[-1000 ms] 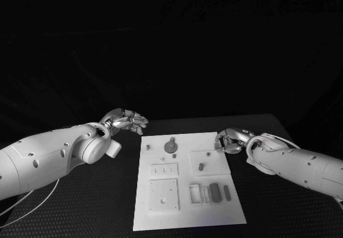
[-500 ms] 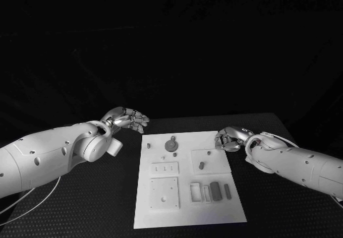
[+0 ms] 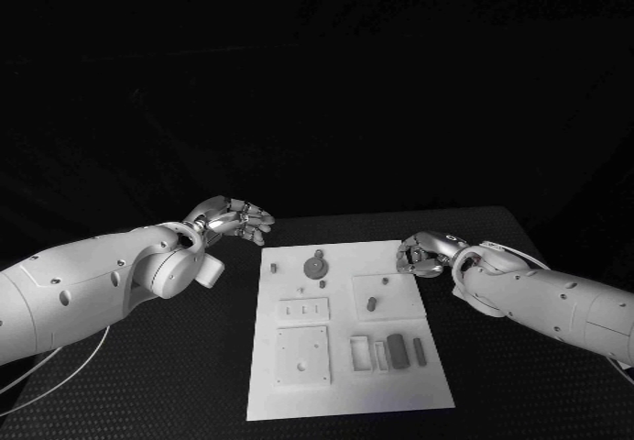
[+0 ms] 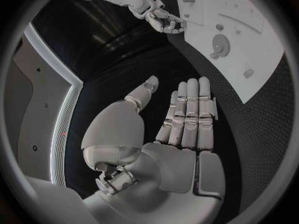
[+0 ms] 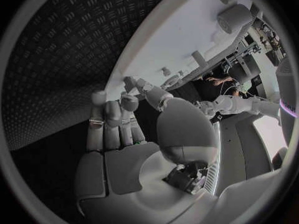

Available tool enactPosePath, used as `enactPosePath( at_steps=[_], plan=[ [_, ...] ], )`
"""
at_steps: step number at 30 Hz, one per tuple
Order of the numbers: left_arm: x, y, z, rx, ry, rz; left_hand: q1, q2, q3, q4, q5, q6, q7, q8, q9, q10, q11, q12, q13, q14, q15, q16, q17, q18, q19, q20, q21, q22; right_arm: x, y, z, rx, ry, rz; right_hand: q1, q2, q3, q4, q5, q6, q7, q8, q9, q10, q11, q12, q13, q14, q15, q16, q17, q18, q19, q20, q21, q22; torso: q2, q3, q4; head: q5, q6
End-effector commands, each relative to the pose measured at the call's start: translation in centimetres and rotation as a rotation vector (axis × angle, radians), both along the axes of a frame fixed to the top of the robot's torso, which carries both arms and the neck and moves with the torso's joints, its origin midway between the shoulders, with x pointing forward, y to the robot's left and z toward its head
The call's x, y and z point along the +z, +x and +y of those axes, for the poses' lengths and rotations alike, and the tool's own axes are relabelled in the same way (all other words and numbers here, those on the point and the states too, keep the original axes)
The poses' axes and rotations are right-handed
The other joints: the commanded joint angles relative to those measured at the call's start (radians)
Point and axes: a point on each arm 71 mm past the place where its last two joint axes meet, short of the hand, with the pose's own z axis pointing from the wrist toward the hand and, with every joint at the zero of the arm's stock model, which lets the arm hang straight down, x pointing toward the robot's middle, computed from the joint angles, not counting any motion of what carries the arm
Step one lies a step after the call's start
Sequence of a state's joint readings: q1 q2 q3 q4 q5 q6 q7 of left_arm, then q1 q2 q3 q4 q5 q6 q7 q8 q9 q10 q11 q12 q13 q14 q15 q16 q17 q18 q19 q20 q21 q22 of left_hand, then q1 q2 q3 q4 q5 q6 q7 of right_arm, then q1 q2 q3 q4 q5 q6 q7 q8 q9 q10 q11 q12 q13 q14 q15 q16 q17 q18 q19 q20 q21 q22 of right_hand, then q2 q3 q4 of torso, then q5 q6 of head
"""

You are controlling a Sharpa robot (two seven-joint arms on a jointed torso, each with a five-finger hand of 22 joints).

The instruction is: Assemble the parts on the task board

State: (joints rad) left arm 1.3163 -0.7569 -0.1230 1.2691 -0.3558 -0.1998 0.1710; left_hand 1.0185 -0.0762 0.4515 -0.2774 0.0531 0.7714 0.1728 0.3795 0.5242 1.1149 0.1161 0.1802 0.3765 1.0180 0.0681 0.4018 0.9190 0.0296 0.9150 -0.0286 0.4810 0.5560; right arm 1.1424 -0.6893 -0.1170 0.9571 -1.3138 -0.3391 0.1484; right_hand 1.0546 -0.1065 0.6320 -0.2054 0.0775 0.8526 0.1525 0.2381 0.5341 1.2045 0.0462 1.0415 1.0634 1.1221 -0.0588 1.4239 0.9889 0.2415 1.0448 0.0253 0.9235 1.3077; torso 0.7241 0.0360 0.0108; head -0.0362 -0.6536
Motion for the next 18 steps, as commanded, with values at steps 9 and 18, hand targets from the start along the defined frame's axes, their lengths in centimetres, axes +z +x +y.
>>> enactPosePath(
  at_steps=[9, 18],
  plan=[
    [0.09, -0.07, -0.26, -0.019, -0.002, -0.003, -0.002, 0.001, -0.003, 0.001, -0.003, -0.005, 0.001, -0.003, 0.002, -0.009, 0.003, -0.006, 0.002, 0.003, -0.001, -0.007, 0.002, 0.015, 0.001, -0.004, -0.005, 0.002, -0.15, 0.15, 0.49, 0.011, 0.001, 0.003, 0.005, 0.024, 0.003, -0.008, 0.002, 0.013, -0.001, 0.008, 0.004, 0.006, -0.008, 0.006, -0.002, 0.004, -0.008, 0.007, -0.002, 0.02, -0.001, -0.006, 0.005, 0.021, -0.001, 0.0009, -0.0001, 0.002, -0.003],
    [0.1, -0.07, -0.19, -0.017, -0.002, -0.003, -0.002, 0.001, -0.003, 0.001, -0.003, -0.006, 0.001, -0.004, 0.002, -0.01, 0.003, -0.007, 0.002, 0.003, -0.001, -0.007, 0.002, 0.015, 0.001, -0.004, -0.005, 0.002, -0.36, 0.4, 0.33, 0.002, -0.008, 0.006, 0.008, 0.041, 0.003, -0.019, 0.002, 0.032, -0.007, 0.017, 0.01, 0.007, -0.014, 0.006, -0.004, 0.004, -0.013, 0.008, -0.002, 0.02, -0.002, -0.007, 0.007, 0.021, -0.001, 0.0008, 0.0, -0.006, -0.007]
  ],
)
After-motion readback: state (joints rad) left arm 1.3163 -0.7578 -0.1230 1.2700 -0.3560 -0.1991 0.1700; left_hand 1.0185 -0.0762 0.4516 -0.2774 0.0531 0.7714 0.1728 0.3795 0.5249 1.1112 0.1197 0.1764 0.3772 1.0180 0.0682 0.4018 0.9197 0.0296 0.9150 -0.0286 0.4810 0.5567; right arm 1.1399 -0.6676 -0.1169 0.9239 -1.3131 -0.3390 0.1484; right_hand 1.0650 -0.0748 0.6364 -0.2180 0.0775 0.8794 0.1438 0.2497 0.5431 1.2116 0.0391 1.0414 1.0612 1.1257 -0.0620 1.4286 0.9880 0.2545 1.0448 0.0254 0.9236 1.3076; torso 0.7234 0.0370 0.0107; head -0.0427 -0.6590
